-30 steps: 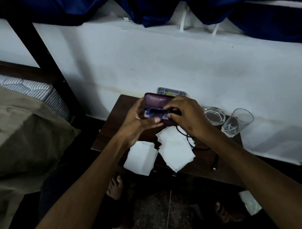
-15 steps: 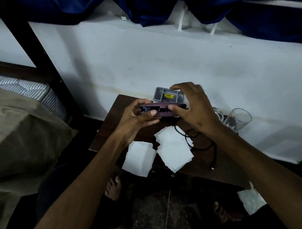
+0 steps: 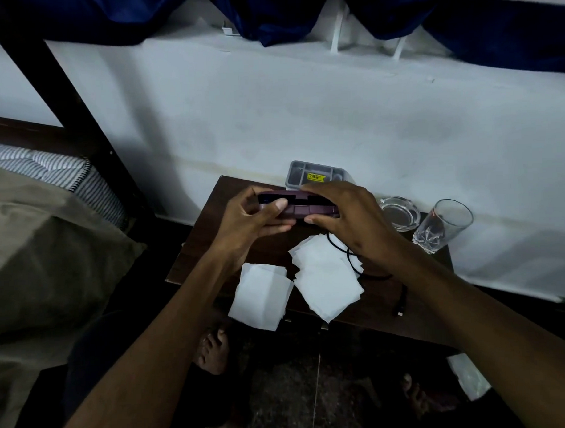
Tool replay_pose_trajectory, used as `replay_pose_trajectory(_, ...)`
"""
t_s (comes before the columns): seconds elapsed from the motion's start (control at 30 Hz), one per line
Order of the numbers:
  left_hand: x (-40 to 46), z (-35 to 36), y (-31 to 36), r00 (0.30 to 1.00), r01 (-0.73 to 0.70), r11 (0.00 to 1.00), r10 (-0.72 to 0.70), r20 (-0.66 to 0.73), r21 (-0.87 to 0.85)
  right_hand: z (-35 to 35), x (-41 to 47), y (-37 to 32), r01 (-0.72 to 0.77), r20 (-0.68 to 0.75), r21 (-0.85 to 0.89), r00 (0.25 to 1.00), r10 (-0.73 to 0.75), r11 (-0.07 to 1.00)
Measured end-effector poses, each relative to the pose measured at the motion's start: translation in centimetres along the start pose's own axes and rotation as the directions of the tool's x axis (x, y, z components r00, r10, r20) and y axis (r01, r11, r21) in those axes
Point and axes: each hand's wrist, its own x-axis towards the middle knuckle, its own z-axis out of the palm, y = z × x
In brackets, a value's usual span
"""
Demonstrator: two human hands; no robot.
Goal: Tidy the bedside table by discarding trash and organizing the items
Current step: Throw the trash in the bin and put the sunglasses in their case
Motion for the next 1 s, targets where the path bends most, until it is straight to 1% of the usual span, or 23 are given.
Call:
replay_pose_trajectory(0.13, 0.1, -0.3, 0.0, 0.998, -0.02, 0.998, 0.016, 0.059, 0.064, 0.2, -0.2, 0.0, -0.019, -0.017, 0.006, 1.0, 0.019, 1.0)
replay_pose_trajectory(0.2, 0.2, -0.3, -0.1, 0.999, -0.023, 0.999, 0.021, 0.05, 0.049, 0.3, -0.3, 0.0, -0.044, -0.005, 0.02, 0.999, 0.044, 0.999)
replay_pose_trajectory(0.27, 0.3, -0.3, -0.1, 0.999, -0.036, 0.999, 0.035, 0.031, 0.033, 0.1, -0.6, -0.1, -0.076, -0.018, 0.074, 0.997, 0.077, 0.994)
replay_pose_trajectory(0.3, 0.4, -0.4, -0.1, 0.999, -0.043, 0.999, 0.042, 0.019, 0.029, -0.1, -0.7, -0.2, -0.083, -0.057, 0.092, 0.994, 0.089, 0.992)
replay_pose_trajectory(0.33, 0.4, -0.5, -0.1, 0.999, -0.045, 0.999, 0.045, 0.004, 0.022, -0.4, -0.9, -0.2, -0.077, -0.128, 0.089, 0.988, 0.088, 0.993)
replay_pose_trajectory(0.4, 0.6, -0.8, -0.1, 0.999, -0.04, 0.999, 0.04, -0.033, -0.018, -0.9, -1.2, 0.0, -0.025, -0.293, 0.018, 0.956, 0.029, 1.0)
replay_pose_trajectory(0.43, 0.7, -0.9, -0.2, 0.998, -0.039, 0.998, 0.037, -0.046, -0.041, -1.0, -1.4, 0.2, 0.001, -0.333, -0.035, 0.943, -0.012, 0.999)
replay_pose_trajectory(0.47, 0.8, -0.9, -0.2, 0.998, -0.041, 0.997, 0.037, -0.055, -0.059, -1.1, -1.6, 0.4, 0.024, -0.331, -0.084, 0.942, -0.05, 0.996)
replay_pose_trajectory(0.57, 0.9, -0.8, -0.3, 0.998, -0.045, 0.995, 0.04, -0.055, -0.09, -0.6, -2.1, 0.9, 0.123, -0.241, -0.22, 0.954, -0.177, 0.968)
replay_pose_trajectory(0.63, 0.8, -0.7, -0.3, 0.999, -0.043, 0.994, 0.039, -0.038, -0.097, -0.6, -2.1, 1.1, 0.158, -0.218, -0.253, 0.952, -0.216, 0.954)
replay_pose_trajectory(0.7, 0.7, -0.6, -0.2, 0.999, -0.05, 0.996, 0.051, 0.003, -0.069, -0.8, -2.0, 1.1, 0.149, -0.236, -0.238, 0.95, -0.206, 0.96)
replay_pose_trajectory(0.8, 0.5, -0.5, 0.1, 0.995, -0.077, 0.997, 0.077, 0.06, 0.0, -1.1, -1.5, 0.9, 0.089, -0.249, -0.183, 0.959, -0.134, 0.979)
replay_pose_trajectory(0.9, 0.4, -0.2, 0.2, 0.991, -0.103, 0.995, 0.101, 0.093, 0.019, -1.4, -0.9, 0.8, 0.008, -0.232, -0.127, 0.972, -0.037, 0.992)
replay_pose_trajectory(1.0, 0.4, 0.0, 0.2, 0.986, -0.126, 0.991, 0.121, 0.112, 0.04, -1.6, -0.5, 1.0, -0.017, -0.197, -0.107, 0.98, -0.005, 0.994)
